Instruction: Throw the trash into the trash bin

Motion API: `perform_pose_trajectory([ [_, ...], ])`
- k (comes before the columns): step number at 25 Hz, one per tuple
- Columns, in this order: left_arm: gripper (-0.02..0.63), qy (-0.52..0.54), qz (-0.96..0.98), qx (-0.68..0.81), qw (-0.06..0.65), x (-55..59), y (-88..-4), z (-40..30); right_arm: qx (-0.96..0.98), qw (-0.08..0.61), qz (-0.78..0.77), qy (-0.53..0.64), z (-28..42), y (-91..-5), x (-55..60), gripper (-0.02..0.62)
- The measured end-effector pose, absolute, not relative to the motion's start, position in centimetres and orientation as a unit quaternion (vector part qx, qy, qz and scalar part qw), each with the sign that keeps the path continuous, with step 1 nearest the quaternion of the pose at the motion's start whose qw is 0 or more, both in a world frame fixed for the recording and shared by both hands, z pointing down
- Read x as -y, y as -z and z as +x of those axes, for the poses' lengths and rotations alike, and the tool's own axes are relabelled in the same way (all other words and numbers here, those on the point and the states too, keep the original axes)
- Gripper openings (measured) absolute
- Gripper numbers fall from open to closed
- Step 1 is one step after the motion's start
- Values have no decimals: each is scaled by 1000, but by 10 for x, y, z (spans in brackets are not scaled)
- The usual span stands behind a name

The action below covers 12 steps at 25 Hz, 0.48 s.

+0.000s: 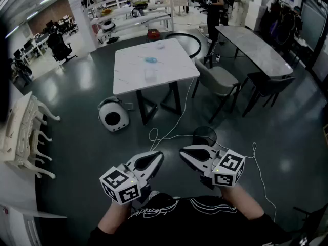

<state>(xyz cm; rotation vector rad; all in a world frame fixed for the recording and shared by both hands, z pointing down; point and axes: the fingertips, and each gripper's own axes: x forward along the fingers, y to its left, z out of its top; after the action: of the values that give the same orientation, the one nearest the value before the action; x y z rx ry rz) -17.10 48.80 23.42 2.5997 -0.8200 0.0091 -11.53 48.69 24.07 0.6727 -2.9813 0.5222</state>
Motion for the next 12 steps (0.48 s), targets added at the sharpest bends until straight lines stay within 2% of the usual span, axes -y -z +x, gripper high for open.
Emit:
perform_pose_trajectory([
  [12, 6, -5, 935, 290, 204, -476, -236, -166, 960, 10, 214, -182, -111, -244, -476, 31],
])
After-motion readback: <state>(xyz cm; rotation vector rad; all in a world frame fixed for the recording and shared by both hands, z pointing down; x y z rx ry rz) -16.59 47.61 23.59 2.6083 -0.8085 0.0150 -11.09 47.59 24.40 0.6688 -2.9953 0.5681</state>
